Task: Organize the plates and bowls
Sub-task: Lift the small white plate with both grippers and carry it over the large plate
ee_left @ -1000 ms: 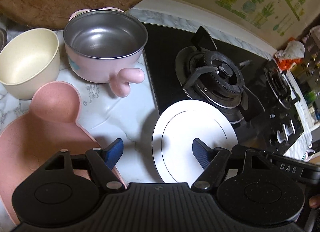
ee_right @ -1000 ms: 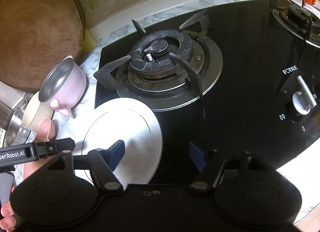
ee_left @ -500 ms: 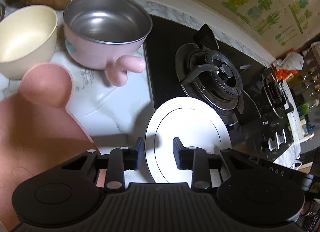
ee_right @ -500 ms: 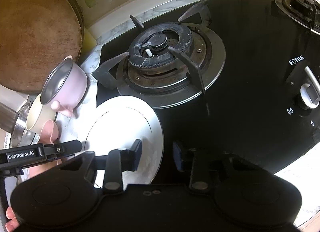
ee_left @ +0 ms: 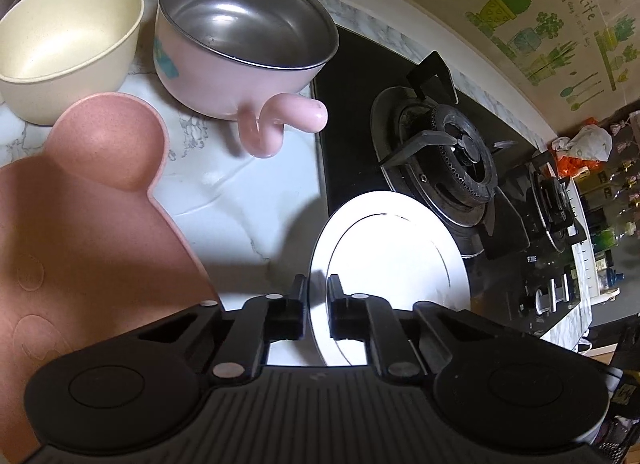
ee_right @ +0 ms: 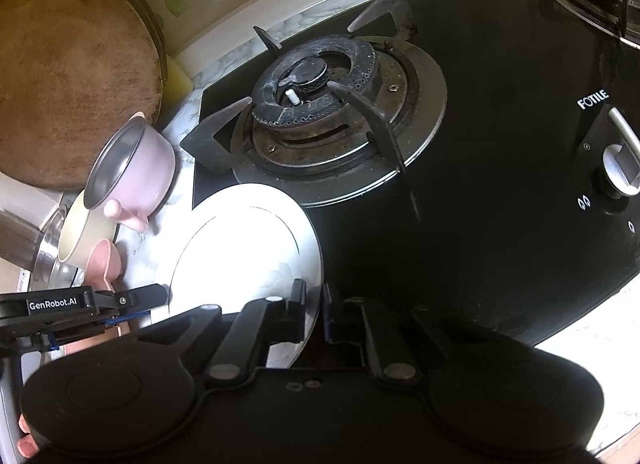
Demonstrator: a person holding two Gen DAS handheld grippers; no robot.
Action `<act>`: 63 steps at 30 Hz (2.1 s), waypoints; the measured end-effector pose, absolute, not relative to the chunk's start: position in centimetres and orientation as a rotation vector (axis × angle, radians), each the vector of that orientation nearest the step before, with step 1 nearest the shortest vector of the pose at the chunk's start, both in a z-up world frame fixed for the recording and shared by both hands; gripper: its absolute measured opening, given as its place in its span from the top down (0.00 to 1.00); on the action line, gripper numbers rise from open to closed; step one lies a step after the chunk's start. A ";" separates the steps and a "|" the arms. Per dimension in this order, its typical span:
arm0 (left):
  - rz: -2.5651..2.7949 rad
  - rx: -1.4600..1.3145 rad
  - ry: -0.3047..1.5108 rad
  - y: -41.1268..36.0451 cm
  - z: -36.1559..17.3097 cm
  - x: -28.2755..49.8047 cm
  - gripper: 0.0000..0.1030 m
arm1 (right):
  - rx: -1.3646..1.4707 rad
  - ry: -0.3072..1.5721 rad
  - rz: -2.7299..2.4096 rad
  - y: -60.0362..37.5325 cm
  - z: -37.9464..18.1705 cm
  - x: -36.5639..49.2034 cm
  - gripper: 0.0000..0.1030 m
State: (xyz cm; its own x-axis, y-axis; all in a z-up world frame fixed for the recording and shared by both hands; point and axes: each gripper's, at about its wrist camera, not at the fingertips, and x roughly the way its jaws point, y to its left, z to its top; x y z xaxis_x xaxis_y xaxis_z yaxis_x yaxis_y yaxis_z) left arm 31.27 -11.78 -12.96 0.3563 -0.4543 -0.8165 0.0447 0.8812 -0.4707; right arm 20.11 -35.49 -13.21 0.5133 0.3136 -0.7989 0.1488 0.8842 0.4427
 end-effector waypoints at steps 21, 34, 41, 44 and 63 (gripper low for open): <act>-0.352 -0.364 1.111 -10.1 -10.9 29.3 0.92 | 0.447 0.997 0.134 -34.1 -11.2 19.1 0.91; -0.283 -0.402 1.053 -3.7 -8.1 26.2 0.92 | 0.405 0.980 0.215 -28.4 -8.9 18.3 0.91; -0.224 -0.432 1.029 1.5 -7.0 23.7 0.92 | 0.379 0.975 0.292 -23.8 -7.9 18.2 0.92; -0.195 -0.444 1.016 3.8 -6.5 22.7 0.92 | 0.367 0.974 0.327 -21.7 -7.6 18.3 0.92; 0.008 -0.559 0.936 18.5 -5.1 14.3 0.92 | 0.268 1.017 0.550 -7.5 -7.3 18.6 0.92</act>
State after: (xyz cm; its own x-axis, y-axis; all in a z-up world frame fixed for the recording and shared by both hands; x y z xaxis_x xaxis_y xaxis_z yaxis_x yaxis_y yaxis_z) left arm 14.33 18.50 -5.10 0.6035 -0.2301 -0.7635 -0.2430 0.8588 -0.4510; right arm 18.62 -7.53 -7.32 0.4063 0.5512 -0.7288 -0.3088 0.8335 0.4582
